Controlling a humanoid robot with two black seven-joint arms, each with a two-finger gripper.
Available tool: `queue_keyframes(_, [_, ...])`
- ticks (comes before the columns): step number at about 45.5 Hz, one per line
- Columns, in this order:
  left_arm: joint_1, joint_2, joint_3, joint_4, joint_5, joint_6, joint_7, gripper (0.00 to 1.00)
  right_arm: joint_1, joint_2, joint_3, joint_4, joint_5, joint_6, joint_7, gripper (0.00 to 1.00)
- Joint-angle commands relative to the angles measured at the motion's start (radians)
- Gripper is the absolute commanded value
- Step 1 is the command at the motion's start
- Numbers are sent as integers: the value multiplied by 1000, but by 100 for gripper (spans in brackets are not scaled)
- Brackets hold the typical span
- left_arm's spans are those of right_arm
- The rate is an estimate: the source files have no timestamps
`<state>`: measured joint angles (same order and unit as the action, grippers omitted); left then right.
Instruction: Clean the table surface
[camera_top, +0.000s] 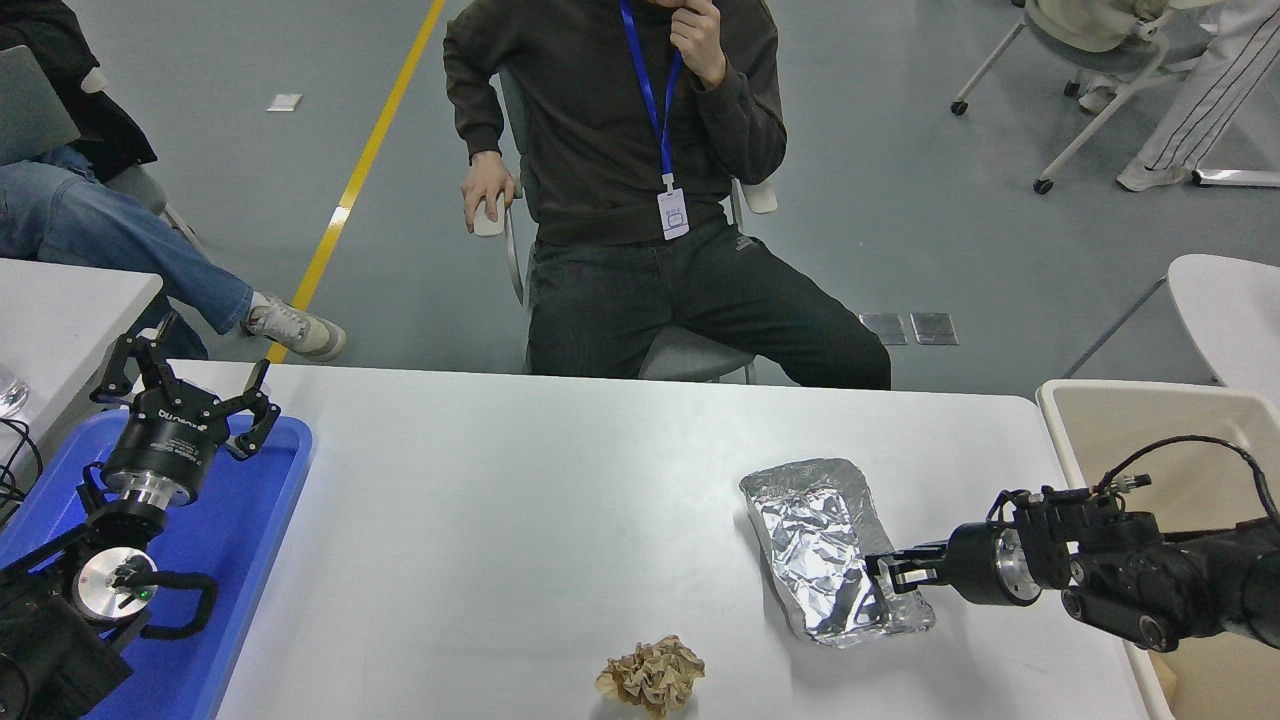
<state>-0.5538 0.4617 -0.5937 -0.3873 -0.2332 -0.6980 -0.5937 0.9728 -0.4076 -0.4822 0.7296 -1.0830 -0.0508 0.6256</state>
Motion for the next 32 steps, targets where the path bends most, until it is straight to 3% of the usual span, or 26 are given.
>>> queue_keyframes(1, [0, 0, 0, -1, 0, 0, 0, 100, 86, -36, 36, 86, 29, 0, 29, 0])
queue_keyframes(16, [0, 0, 0, -1, 0, 0, 0, 100, 306, -100, 79, 188, 101, 69, 29, 0])
queue_keyframes(32, [0, 0, 0, -1, 0, 0, 0, 100, 402, -183, 224, 137, 205, 184, 28, 0])
